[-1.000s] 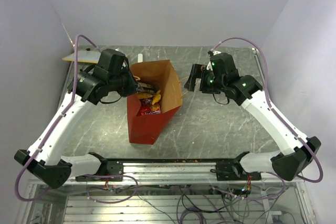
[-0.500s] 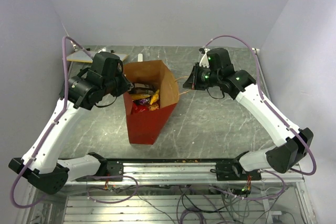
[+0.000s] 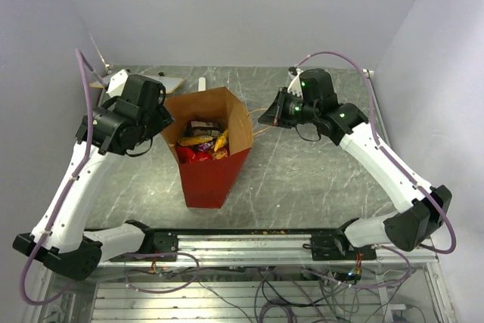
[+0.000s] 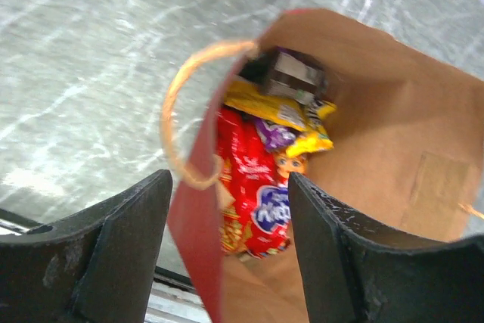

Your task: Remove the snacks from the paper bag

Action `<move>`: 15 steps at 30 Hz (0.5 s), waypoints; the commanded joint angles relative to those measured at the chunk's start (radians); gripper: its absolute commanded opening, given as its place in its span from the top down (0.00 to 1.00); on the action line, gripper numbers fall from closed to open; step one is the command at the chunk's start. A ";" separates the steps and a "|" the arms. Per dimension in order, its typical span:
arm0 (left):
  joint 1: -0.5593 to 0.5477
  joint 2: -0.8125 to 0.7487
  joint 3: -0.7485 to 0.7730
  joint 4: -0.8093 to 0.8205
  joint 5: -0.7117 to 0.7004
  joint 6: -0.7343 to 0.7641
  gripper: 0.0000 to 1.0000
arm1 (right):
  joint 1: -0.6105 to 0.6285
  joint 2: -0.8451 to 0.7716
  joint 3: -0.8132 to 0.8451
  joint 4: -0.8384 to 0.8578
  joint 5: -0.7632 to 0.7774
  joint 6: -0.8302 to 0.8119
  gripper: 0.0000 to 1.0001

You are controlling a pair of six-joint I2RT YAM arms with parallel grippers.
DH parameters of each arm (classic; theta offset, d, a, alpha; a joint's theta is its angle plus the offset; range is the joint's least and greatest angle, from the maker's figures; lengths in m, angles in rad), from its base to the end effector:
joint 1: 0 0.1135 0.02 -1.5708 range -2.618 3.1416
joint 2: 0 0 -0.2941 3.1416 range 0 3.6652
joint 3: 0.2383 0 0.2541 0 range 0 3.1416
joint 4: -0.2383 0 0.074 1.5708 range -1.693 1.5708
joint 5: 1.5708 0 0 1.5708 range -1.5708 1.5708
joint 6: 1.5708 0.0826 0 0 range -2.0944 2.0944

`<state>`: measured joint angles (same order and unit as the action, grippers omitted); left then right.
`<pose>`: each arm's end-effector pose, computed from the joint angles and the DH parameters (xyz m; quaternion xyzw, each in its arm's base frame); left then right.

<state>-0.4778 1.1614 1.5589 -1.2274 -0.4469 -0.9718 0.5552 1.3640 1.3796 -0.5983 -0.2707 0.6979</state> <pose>0.2008 -0.0638 0.4246 -0.3000 0.8618 -0.0794 0.4012 0.2720 0.1947 0.3806 -0.0016 0.8747 0.3717 0.3110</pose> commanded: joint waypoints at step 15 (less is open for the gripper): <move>0.220 0.152 0.112 0.009 0.060 0.269 0.41 | -0.011 0.048 0.032 0.036 -0.046 0.019 1.00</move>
<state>-0.2836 1.2976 1.6291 -1.2602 -0.4160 -0.7700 0.5507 1.3945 1.3872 -0.5671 -0.3016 0.7345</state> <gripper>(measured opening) 0.624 0.004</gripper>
